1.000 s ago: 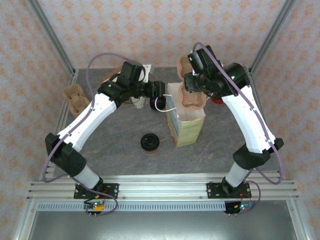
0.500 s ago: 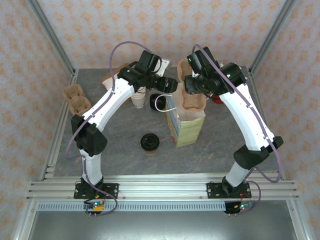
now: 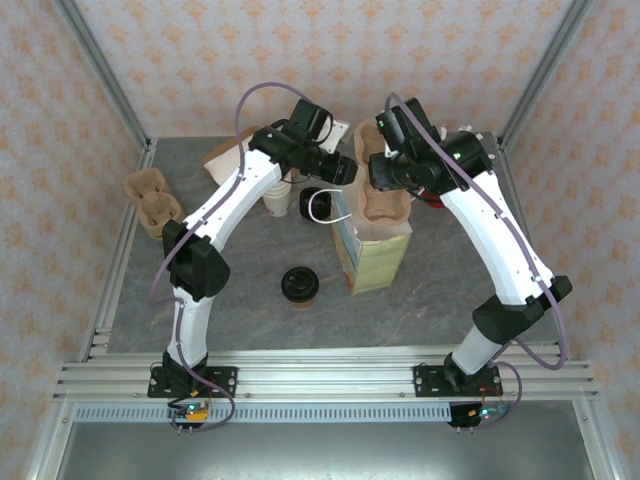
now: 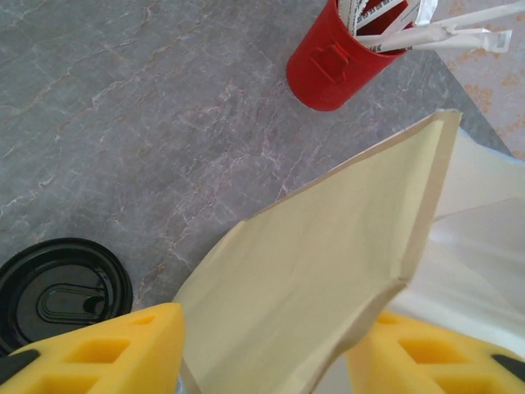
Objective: Pack the takeout coffee
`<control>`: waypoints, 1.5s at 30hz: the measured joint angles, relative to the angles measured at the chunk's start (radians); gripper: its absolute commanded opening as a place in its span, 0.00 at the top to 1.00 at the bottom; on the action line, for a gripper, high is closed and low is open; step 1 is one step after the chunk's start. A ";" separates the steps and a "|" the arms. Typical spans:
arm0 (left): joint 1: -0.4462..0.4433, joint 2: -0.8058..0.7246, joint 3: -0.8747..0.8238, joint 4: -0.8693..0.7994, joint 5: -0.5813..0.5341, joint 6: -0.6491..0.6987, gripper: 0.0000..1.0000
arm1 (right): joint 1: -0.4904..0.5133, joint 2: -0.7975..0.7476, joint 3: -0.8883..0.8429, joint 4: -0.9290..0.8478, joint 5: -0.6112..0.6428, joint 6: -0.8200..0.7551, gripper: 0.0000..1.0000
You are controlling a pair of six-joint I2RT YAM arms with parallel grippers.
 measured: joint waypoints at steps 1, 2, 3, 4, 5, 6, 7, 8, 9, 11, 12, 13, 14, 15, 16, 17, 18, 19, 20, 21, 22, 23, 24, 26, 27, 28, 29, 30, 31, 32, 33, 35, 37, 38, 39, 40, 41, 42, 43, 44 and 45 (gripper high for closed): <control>0.000 0.000 0.000 0.000 0.005 -0.003 0.52 | 0.000 -0.004 -0.012 0.008 -0.004 0.000 0.69; 0.000 0.000 0.000 0.000 0.011 -0.007 0.52 | 0.000 -0.009 -0.026 0.018 -0.010 0.000 0.69; 0.000 0.000 0.000 0.000 0.016 -0.012 0.53 | 0.000 -0.013 -0.039 0.029 -0.016 0.000 0.69; 0.000 0.000 0.000 0.000 0.018 -0.014 0.54 | 0.000 -0.016 -0.049 0.038 -0.018 0.000 0.69; 0.000 0.000 0.000 0.000 0.019 -0.017 0.54 | 0.000 -0.020 -0.058 0.046 -0.023 0.000 0.70; 0.000 0.000 0.000 0.000 0.020 -0.018 0.54 | 0.000 -0.022 -0.066 0.056 -0.024 -0.001 0.70; 0.000 0.000 0.000 0.000 0.020 -0.018 0.55 | 0.000 -0.023 -0.073 0.064 -0.026 -0.001 0.70; 0.000 0.000 0.000 0.000 0.020 -0.018 0.55 | 0.000 -0.023 -0.079 0.071 -0.028 -0.002 0.70; 0.000 0.000 0.000 0.000 0.020 -0.019 0.55 | 0.000 -0.024 -0.086 0.076 -0.031 -0.002 0.70; 0.000 0.000 0.000 0.000 0.020 -0.025 0.56 | 0.000 -0.024 -0.098 0.084 -0.035 -0.003 0.70; 0.000 0.000 0.000 0.000 0.020 -0.026 0.56 | 0.000 -0.024 -0.105 0.087 -0.035 -0.004 0.70; 0.000 0.000 0.000 0.000 0.020 -0.031 0.56 | 0.000 -0.026 -0.114 0.091 -0.036 -0.005 0.70; 0.000 0.000 0.000 0.000 0.020 -0.034 0.56 | 0.000 -0.028 -0.127 0.096 -0.037 -0.005 0.70; 0.000 0.000 0.000 0.000 0.021 -0.039 0.56 | 0.000 -0.032 -0.140 0.101 -0.039 -0.005 0.70; 0.001 0.000 0.000 0.000 0.023 -0.041 0.56 | 0.000 -0.036 -0.154 0.105 -0.039 -0.005 0.70; 0.003 0.000 0.000 0.000 0.024 -0.044 0.55 | 0.000 -0.040 -0.167 0.109 -0.039 -0.008 0.70; 0.003 0.000 0.000 0.001 0.027 -0.045 0.55 | 0.000 -0.044 -0.181 0.114 -0.039 -0.011 0.70; 0.005 0.000 0.000 0.001 0.031 -0.048 0.55 | 0.000 -0.050 -0.196 0.121 -0.039 -0.013 0.70; 0.007 0.000 0.000 0.001 0.037 -0.051 0.55 | 0.000 -0.056 -0.211 0.126 -0.039 -0.016 0.70; 0.009 0.000 0.000 0.001 0.042 -0.054 0.54 | 0.000 -0.062 -0.227 0.130 -0.039 -0.018 0.70; 0.012 0.000 0.000 0.001 0.043 -0.058 0.54 | 0.000 -0.065 -0.237 0.131 -0.039 -0.021 0.70; 0.014 0.000 0.000 0.001 0.045 -0.061 0.53 | 0.000 -0.067 -0.243 0.132 -0.039 -0.023 0.70; 0.016 0.000 0.000 0.001 0.046 -0.064 0.53 | 0.000 -0.068 -0.248 0.135 -0.039 -0.024 0.70; 0.022 0.000 0.000 0.001 0.048 -0.071 0.52 | 0.000 -0.072 -0.258 0.142 -0.042 -0.029 0.70; 0.023 0.000 0.000 0.001 0.050 -0.071 0.52 | 0.000 -0.072 -0.262 0.143 -0.043 -0.031 0.70; 0.026 0.000 0.000 0.001 0.050 -0.071 0.51 | 0.000 -0.074 -0.265 0.143 -0.043 -0.031 0.70; 0.027 0.000 0.000 0.001 0.051 -0.071 0.50 | 0.000 -0.076 -0.267 0.143 -0.043 -0.032 0.70; 0.027 0.000 0.000 0.001 0.053 -0.071 0.50 | 0.000 -0.078 -0.269 0.143 -0.046 -0.035 0.70; 0.029 0.000 0.000 0.001 0.053 -0.072 0.49 | 0.000 -0.079 -0.269 0.143 -0.047 -0.038 0.70; 0.029 0.000 0.000 0.001 0.056 -0.076 0.49 | 0.000 -0.079 -0.269 0.143 -0.049 -0.039 0.70; 0.031 0.000 0.000 0.001 0.060 -0.078 0.48 | 0.000 -0.080 -0.269 0.143 -0.050 -0.039 0.70; 0.034 0.000 0.000 0.001 0.065 -0.079 0.46 | 0.000 -0.081 -0.271 0.143 -0.059 -0.039 0.70; 0.036 0.000 0.000 0.001 0.066 -0.086 0.45 | 0.000 -0.081 -0.275 0.144 -0.065 -0.039 0.70; 0.036 0.000 0.000 0.001 0.067 -0.088 0.44 | 0.000 -0.081 -0.277 0.144 -0.066 -0.039 0.70; 0.036 0.000 0.000 0.001 0.068 -0.090 0.44 | 0.000 -0.081 -0.278 0.144 -0.068 -0.039 0.70; 0.037 0.000 0.000 0.000 0.067 -0.092 0.44 | -0.001 -0.081 -0.280 0.144 -0.068 -0.039 0.70; 0.038 0.000 0.000 0.000 0.067 -0.094 0.44 | -0.002 -0.081 -0.280 0.144 -0.068 -0.039 0.70; 0.040 0.000 0.000 0.000 0.067 -0.094 0.45 | -0.002 -0.081 -0.281 0.144 -0.068 -0.039 0.70; 0.041 0.000 0.000 0.000 0.067 -0.096 0.45 | -0.002 -0.081 -0.282 0.144 -0.069 -0.039 0.71; 0.045 0.000 0.000 0.000 0.067 -0.097 0.46 | -0.002 -0.081 -0.283 0.143 -0.069 -0.039 0.71; 0.047 0.000 0.000 0.001 0.067 -0.098 0.46 | -0.002 -0.081 -0.284 0.143 -0.070 -0.039 0.71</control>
